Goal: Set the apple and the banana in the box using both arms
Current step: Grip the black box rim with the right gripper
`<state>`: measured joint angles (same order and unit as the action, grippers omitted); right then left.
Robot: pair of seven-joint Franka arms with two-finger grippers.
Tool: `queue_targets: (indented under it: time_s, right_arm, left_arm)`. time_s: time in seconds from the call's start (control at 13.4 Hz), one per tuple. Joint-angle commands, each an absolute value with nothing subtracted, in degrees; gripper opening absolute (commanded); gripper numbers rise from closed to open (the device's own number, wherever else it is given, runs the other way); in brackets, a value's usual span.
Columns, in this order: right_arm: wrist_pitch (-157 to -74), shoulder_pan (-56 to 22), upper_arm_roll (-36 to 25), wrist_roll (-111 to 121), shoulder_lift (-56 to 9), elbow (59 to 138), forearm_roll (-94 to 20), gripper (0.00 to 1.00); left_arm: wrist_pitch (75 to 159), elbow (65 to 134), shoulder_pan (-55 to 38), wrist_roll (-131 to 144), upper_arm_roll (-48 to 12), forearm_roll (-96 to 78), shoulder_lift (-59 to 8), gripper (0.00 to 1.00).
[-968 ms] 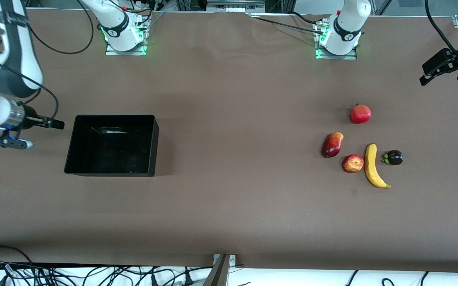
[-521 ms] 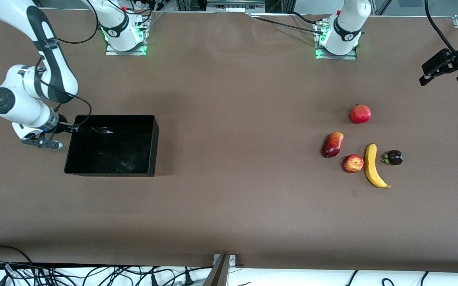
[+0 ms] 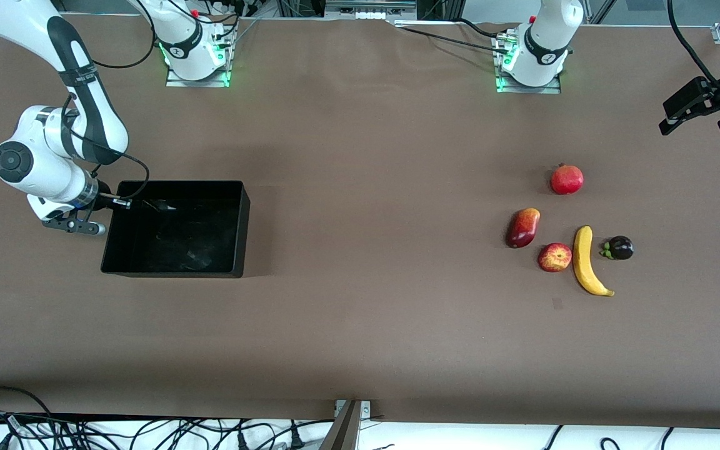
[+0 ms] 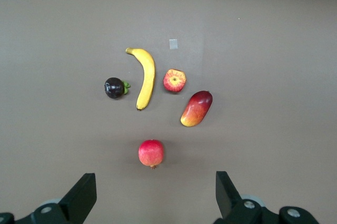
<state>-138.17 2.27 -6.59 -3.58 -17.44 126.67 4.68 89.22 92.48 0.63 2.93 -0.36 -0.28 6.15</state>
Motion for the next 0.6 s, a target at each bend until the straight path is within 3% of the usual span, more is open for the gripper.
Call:
queue_targets:
  time_s: [0.0,0.22,0.37,0.52]
  right_arm:
    - [-138.25,2.55,-6.15,-3.16,-16.35,126.74,4.39,0.0]
    - [-129.78,2.46,-4.58,-3.34,-14.07,121.67,4.39,0.0]
    - [-116.43,2.2,-1.6,-5.26,-14.24,112.11,4.13,0.0]
    - [-108.32,-0.6,0.09,-8.16,-14.76,103.66,2.29,0.0]
  left_arm:
    - [88.95,92.11,0.26,3.43,-0.18,-1.41,5.98,1.0]
    - [88.95,92.11,0.26,3.43,-0.18,-1.41,5.98,1.0]
    - [88.95,92.11,0.26,3.51,-0.18,-1.41,5.98,1.0]
    - [88.95,92.11,0.26,3.52,-0.18,-1.41,5.98,1.0]
